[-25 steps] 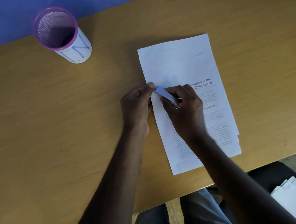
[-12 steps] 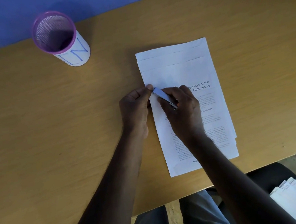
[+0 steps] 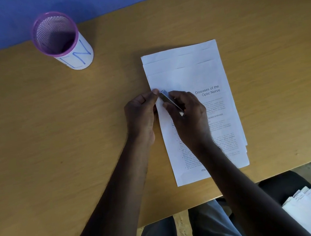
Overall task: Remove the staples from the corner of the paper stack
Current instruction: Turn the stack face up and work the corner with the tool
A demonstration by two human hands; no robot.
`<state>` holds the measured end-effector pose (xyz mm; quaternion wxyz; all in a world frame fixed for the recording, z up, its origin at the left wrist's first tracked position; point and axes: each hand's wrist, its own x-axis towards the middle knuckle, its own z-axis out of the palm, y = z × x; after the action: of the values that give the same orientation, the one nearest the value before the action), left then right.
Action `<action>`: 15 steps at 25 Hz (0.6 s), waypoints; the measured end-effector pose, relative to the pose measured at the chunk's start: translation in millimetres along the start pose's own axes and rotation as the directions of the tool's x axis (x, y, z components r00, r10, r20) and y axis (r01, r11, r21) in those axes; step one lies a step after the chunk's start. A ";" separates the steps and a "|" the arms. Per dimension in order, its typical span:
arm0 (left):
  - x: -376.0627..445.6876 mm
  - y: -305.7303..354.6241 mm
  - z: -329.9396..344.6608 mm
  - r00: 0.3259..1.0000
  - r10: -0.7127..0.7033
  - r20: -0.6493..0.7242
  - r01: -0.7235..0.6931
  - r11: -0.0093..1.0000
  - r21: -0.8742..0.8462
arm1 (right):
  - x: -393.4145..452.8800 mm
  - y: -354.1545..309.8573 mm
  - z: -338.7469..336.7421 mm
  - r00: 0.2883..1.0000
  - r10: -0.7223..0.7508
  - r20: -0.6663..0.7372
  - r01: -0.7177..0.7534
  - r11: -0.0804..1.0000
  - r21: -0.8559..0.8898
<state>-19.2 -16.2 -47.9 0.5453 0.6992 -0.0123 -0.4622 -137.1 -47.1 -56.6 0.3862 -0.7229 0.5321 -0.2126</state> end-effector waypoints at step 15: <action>-2.8 7.4 2.3 0.999 -0.025 -0.033 0.025 1.000 0.009 | 12.2 -6.5 -2.7 0.988 0.146 0.049 -0.151 0.983 0.107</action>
<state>-18.7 -19.5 -40.4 0.5362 0.7094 0.0030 -0.4575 -130.9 -58.6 -51.1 0.4511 -0.6630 0.5639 -0.1974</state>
